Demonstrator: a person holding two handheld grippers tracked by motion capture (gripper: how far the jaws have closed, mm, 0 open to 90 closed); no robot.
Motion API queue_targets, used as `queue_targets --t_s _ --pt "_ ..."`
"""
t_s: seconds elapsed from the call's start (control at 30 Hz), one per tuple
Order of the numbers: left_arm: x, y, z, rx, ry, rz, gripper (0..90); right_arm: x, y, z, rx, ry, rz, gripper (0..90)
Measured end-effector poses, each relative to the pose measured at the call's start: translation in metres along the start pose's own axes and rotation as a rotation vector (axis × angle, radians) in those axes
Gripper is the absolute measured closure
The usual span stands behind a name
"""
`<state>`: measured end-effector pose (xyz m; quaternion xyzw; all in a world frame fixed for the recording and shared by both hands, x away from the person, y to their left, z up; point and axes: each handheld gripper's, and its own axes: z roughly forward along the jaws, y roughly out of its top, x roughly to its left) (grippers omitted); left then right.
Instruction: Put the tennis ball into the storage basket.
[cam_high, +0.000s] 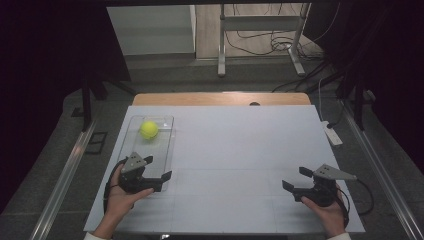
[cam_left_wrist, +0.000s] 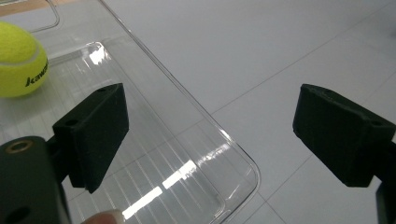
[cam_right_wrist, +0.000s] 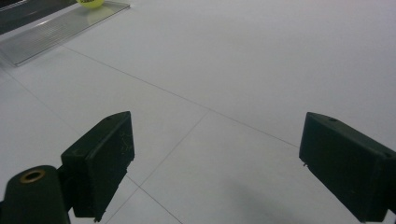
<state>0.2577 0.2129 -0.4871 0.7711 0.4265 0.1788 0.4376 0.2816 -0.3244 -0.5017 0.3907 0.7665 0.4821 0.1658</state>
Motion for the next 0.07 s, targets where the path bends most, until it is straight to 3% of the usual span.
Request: queue_targets --t_s 0.07 --pt "0.0 0.0002 0.0004 0.002 0.0 0.001 11.8 -0.0002 -0.0001 -0.0001 0.0 0.0 0.0 10.4"
